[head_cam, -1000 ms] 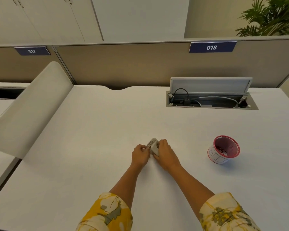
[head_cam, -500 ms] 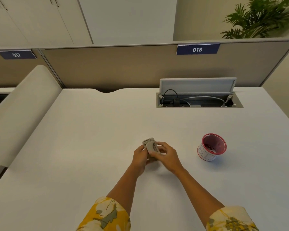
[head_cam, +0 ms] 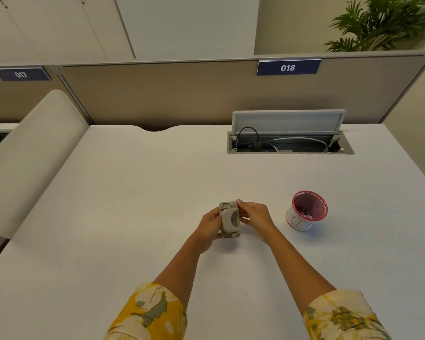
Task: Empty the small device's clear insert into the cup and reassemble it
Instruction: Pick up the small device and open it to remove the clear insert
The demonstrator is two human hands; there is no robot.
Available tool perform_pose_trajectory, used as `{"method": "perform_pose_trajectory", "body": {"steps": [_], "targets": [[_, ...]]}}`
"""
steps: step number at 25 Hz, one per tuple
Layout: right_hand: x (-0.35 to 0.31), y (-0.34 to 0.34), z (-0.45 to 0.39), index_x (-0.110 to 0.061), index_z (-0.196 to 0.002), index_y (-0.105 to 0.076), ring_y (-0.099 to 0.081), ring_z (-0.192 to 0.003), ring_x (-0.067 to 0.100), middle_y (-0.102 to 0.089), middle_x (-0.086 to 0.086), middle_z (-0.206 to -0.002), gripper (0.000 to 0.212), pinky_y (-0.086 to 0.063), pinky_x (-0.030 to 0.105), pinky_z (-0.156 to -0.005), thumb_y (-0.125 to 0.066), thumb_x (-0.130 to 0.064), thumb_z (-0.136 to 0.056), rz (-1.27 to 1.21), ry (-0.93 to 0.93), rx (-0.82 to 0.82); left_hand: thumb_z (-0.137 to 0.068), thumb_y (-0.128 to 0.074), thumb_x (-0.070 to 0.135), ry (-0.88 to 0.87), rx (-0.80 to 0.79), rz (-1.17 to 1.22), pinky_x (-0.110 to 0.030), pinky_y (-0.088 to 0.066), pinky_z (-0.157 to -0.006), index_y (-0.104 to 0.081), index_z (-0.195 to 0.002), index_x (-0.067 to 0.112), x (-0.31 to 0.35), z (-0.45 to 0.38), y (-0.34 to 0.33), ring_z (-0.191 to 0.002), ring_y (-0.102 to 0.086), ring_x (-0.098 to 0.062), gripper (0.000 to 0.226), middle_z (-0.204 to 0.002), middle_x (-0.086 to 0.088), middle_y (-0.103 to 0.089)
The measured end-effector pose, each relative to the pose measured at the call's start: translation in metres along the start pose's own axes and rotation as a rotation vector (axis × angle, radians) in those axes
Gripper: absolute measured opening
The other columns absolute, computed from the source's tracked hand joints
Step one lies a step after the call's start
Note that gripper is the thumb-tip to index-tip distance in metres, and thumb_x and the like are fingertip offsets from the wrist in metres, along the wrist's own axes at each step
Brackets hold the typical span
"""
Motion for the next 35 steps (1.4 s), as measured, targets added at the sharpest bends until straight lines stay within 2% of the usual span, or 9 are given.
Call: {"method": "perform_pose_trajectory", "body": {"steps": [5, 10, 14, 17, 19, 21, 25, 29, 35], "targets": [[0.006, 0.002, -0.002, -0.008, -0.095, -0.076, -0.069, -0.088, 0.025, -0.075, 0.016, -0.096, 0.030, -0.061, 0.035, -0.080, -0.057, -0.032, -0.097, 0.143, 0.022, 0.029, -0.103, -0.052, 0.029, 0.013, -0.021, -0.029, -0.044, -0.063, -0.082, -0.067, -0.125, 0.025, -0.003, 0.001, -0.004, -0.109, -0.069, -0.030, 0.027, -0.122, -0.012, -0.070], [-0.007, 0.002, 0.004, -0.016, -0.100, -0.067, -0.069, -0.083, 0.015, -0.073, 0.009, -0.102, 0.024, -0.055, 0.017, -0.059, -0.059, -0.038, -0.094, 0.175, 0.049, 0.128, -0.101, -0.054, 0.027, 0.024, 0.002, 0.014, -0.041, -0.062, -0.076, -0.071, -0.120, 0.026, -0.005, 0.000, -0.004, -0.100, -0.073, -0.029, 0.025, -0.115, -0.010, -0.074], [-0.011, -0.014, 0.016, -0.023, -0.112, -0.057, -0.066, -0.099, 0.015, -0.066, -0.002, -0.111, 0.039, -0.054, 0.019, -0.069, -0.059, -0.054, -0.088, 0.174, 0.150, 0.113, -0.101, -0.054, 0.024, 0.018, 0.043, 0.079, -0.041, -0.063, -0.075, -0.072, -0.118, 0.026, 0.000, -0.002, 0.000, -0.097, -0.075, -0.031, 0.024, -0.113, -0.011, -0.076], [-0.006, -0.027, 0.026, -0.037, -0.120, -0.050, -0.063, -0.100, 0.006, -0.061, -0.015, -0.115, 0.048, -0.052, 0.012, -0.063, -0.066, -0.058, -0.080, 0.223, 0.232, 0.055, -0.100, -0.050, 0.026, 0.039, 0.050, 0.135, -0.041, -0.062, -0.077, -0.071, -0.119, 0.022, 0.008, -0.004, -0.001, -0.100, -0.074, -0.032, 0.029, -0.115, -0.010, -0.076], [-0.004, -0.030, 0.029, -0.041, -0.123, -0.046, -0.062, -0.102, 0.005, -0.058, -0.016, -0.117, 0.052, -0.052, 0.009, -0.063, -0.069, -0.056, -0.079, 0.210, 0.282, 0.054, -0.099, -0.037, 0.025, 0.090, 0.084, 0.234, -0.043, -0.061, -0.077, -0.070, -0.120, 0.014, 0.008, -0.005, -0.001, -0.101, -0.072, -0.034, 0.041, -0.116, -0.015, -0.075], [-0.002, -0.034, 0.030, -0.038, -0.130, -0.044, -0.058, -0.112, 0.007, -0.056, -0.013, -0.125, 0.059, -0.054, 0.012, -0.075, -0.074, -0.047, -0.079, 0.219, 0.328, 0.030, -0.100, -0.027, 0.030, 0.132, 0.124, 0.294, -0.043, -0.060, -0.077, -0.070, -0.119, 0.010, 0.005, -0.004, 0.002, -0.098, -0.072, -0.034, 0.051, -0.112, -0.017, -0.076], [0.000, -0.037, 0.033, -0.034, -0.134, -0.042, -0.051, -0.122, 0.007, -0.053, -0.012, -0.131, 0.063, -0.052, 0.020, -0.094, -0.076, -0.026, -0.081, 0.271, 0.405, 0.043, -0.106, -0.025, 0.046, 0.144, 0.140, 0.233, -0.039, -0.061, -0.070, -0.073, -0.108, 0.017, 0.006, -0.004, 0.004, -0.087, -0.077, -0.025, 0.056, -0.095, -0.010, -0.080], [-0.005, -0.039, 0.037, -0.040, -0.126, -0.045, -0.054, -0.118, 0.005, -0.055, -0.017, -0.124, 0.059, -0.052, 0.014, -0.089, -0.077, -0.021, -0.080, 0.279, 0.468, 0.078, -0.107, -0.027, 0.042, 0.122, 0.144, 0.202, -0.034, -0.061, -0.061, -0.073, -0.105, 0.019, 0.007, -0.004, 0.005, -0.082, -0.078, -0.020, 0.052, -0.090, -0.005, -0.081], [-0.011, -0.042, 0.042, -0.049, -0.119, -0.043, -0.056, -0.113, -0.001, -0.054, -0.030, -0.117, 0.058, -0.051, 0.008, -0.082, -0.078, -0.027, -0.079, 0.275, 0.492, 0.104, -0.107, -0.027, 0.042, 0.112, 0.189, 0.233, -0.034, -0.061, -0.064, -0.071, -0.107, 0.021, 0.007, -0.002, 0.003, -0.080, -0.078, -0.019, 0.049, -0.090, -0.004, -0.081]]}}
Point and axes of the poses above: each hand's wrist, its own z-axis away from the middle knuckle, its own y-axis out of the back of the hand, x = y × z, the point moved 5 cm from there along -z, towards the middle knuckle
